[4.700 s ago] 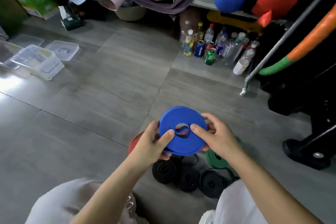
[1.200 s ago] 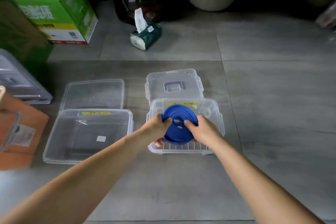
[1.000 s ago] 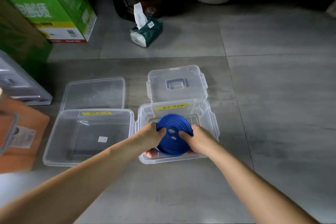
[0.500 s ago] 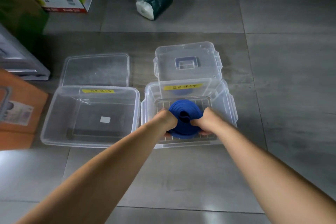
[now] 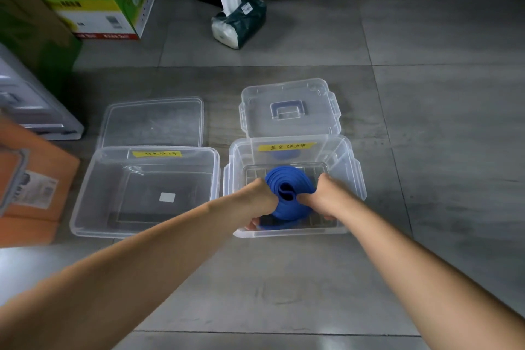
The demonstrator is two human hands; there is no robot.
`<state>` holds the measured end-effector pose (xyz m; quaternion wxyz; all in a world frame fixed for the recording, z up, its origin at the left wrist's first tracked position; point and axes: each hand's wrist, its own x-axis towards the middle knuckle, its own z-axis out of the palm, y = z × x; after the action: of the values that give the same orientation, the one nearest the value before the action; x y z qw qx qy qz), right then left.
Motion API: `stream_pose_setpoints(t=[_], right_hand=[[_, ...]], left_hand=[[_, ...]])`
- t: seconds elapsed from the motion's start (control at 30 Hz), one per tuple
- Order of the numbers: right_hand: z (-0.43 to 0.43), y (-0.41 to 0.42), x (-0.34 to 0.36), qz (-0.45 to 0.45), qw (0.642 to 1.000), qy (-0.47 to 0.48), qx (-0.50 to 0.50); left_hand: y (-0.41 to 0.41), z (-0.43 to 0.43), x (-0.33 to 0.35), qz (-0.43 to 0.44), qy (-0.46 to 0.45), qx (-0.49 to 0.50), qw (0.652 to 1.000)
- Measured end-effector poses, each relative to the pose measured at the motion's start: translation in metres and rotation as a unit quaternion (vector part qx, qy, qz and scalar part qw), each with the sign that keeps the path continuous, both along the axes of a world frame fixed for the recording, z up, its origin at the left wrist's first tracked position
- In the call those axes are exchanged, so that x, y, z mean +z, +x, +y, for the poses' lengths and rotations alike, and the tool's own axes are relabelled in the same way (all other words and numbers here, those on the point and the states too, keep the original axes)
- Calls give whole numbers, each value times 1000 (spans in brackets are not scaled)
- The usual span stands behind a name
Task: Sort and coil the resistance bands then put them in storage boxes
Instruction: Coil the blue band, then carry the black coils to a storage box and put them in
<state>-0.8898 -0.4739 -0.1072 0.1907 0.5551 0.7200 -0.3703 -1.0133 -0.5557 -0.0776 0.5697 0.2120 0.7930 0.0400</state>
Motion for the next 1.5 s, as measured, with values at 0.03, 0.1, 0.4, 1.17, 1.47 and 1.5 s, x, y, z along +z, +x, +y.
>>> stream_pose_setpoints(t=[0.03, 0.1, 0.4, 1.17, 1.47, 1.5], right_hand=[[0, 1, 5, 3, 1000, 20, 16], [-1, 4, 14, 13, 998, 47, 39], [-47, 38, 96, 61, 997, 44, 37], [-237, 319, 605, 69, 928, -36, -365], [-174, 560, 629, 49, 904, -3, -426], [-154, 581, 635, 49, 902, 12, -428]], left_hand=[[-2, 0, 3, 18, 17, -43, 999], [-10, 0, 9, 68, 63, -118, 989], [-52, -41, 86, 75, 115, -96, 986], [165, -84, 563, 24, 150, -297, 943], [364, -2, 565, 72, 178, -333, 923], [380, 1, 569, 71, 175, -336, 923]])
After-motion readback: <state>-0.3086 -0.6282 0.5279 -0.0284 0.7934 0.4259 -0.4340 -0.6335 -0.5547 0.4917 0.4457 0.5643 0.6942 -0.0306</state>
